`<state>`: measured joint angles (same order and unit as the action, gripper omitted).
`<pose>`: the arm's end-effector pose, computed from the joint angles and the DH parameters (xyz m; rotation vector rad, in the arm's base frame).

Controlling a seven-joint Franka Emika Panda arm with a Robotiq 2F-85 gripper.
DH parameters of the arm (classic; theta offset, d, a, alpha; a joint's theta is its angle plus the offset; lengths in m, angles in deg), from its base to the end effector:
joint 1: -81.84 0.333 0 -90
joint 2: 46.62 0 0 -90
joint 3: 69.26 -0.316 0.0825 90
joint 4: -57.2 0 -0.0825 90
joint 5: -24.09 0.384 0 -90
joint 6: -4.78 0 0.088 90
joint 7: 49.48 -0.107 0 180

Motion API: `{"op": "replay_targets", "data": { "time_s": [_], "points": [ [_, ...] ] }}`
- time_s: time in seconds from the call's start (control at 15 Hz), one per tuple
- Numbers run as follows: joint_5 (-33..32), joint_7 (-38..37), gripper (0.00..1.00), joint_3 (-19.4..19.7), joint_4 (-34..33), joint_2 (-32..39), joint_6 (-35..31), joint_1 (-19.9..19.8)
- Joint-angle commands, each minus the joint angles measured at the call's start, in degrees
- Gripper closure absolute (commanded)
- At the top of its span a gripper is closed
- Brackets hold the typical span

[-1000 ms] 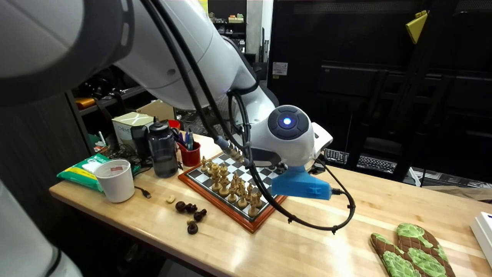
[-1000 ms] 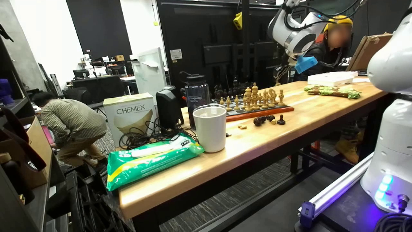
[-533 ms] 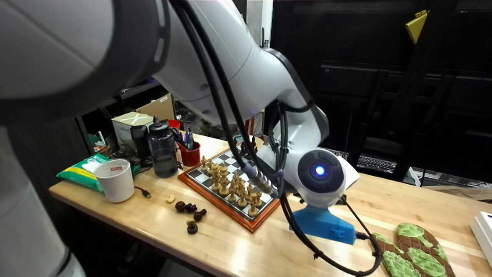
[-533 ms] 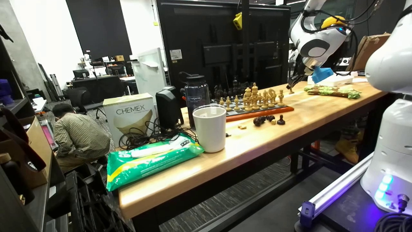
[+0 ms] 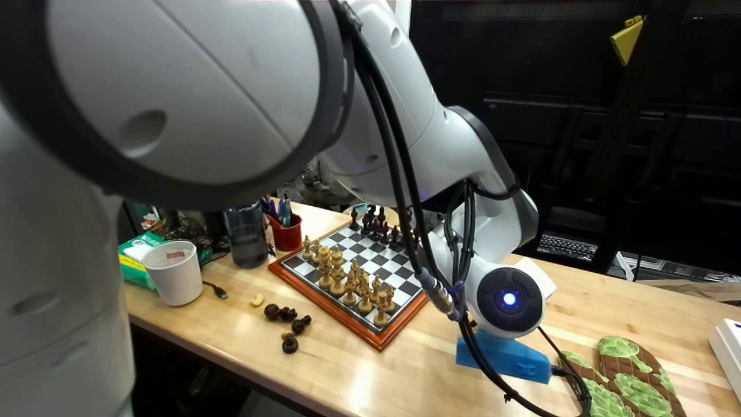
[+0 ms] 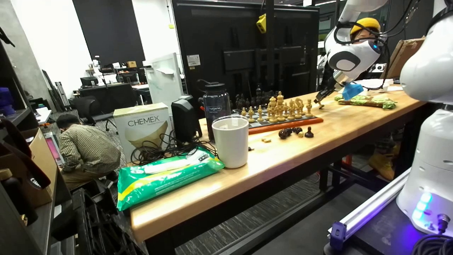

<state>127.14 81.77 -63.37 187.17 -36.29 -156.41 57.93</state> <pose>0.4285 -0.3003 0.2809 2.7844 0.1381 1.1894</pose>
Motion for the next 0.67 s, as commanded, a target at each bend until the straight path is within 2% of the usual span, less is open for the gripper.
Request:
{"op": "replay_targets", "data": {
  "time_s": [0.0, 0.4, 0.6],
  "points": [
    [2.1, 3.5, 0.93, 0.4, -1.2, 2.6, 1.9, -0.5],
    [1.3, 4.2, 0.93, 0.7, -0.5, 2.5, 1.3, -0.2],
    [-1.8, 1.6, 0.93, -0.1, 0.0, 1.2, -2.1, 1.2]
  ]
}}
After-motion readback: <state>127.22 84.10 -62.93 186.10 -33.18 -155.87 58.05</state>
